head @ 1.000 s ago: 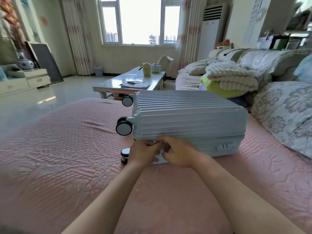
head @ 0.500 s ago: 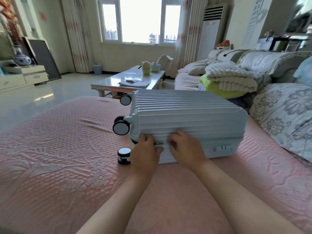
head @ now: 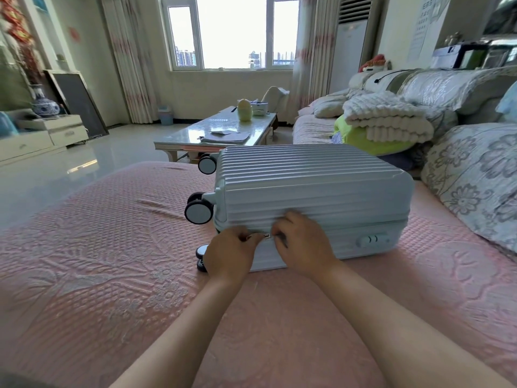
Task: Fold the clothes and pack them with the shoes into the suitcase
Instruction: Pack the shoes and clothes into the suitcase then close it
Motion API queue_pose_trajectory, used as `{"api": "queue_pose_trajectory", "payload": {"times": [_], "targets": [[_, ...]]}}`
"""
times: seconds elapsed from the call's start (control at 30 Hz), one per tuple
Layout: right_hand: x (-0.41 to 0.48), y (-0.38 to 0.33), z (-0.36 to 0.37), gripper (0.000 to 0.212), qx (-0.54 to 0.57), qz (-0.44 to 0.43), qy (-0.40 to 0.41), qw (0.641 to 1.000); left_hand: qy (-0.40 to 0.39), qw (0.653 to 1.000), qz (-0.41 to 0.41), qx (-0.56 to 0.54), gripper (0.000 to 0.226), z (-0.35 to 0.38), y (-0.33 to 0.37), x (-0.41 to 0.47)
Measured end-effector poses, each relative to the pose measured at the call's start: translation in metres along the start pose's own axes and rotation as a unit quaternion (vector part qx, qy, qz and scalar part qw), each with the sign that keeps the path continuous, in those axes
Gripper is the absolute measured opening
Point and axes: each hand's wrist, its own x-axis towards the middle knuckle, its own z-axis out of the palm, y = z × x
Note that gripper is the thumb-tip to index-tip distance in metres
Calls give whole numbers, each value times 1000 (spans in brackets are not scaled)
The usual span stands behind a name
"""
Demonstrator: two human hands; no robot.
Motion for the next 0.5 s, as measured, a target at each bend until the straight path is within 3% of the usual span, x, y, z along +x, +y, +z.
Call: {"api": "queue_pose_trajectory", "payload": {"times": [0.17, 0.23, 0.33, 0.4, 0.5], "targets": [[9, -6, -12, 27, -54, -26, 80, 995, 82, 985, 139, 54, 18, 4, -2, -10], [17, -11, -14, 45, -83, -74, 72, 991, 81, 988, 132, 13, 19, 3, -13, -7], [31, -22, -6, 69, -114, -112, -6, 987, 61, 994, 64, -60, 21, -4, -27, -2], [35, -23, 3, 73, -145, -115, -18, 983, 36, 994, 41, -98, 22, -8, -36, 0], [37, -16, 6, 71, -178, -132, 10, 975, 30, 993, 70, -91, 24, -13, -52, 4]]}}
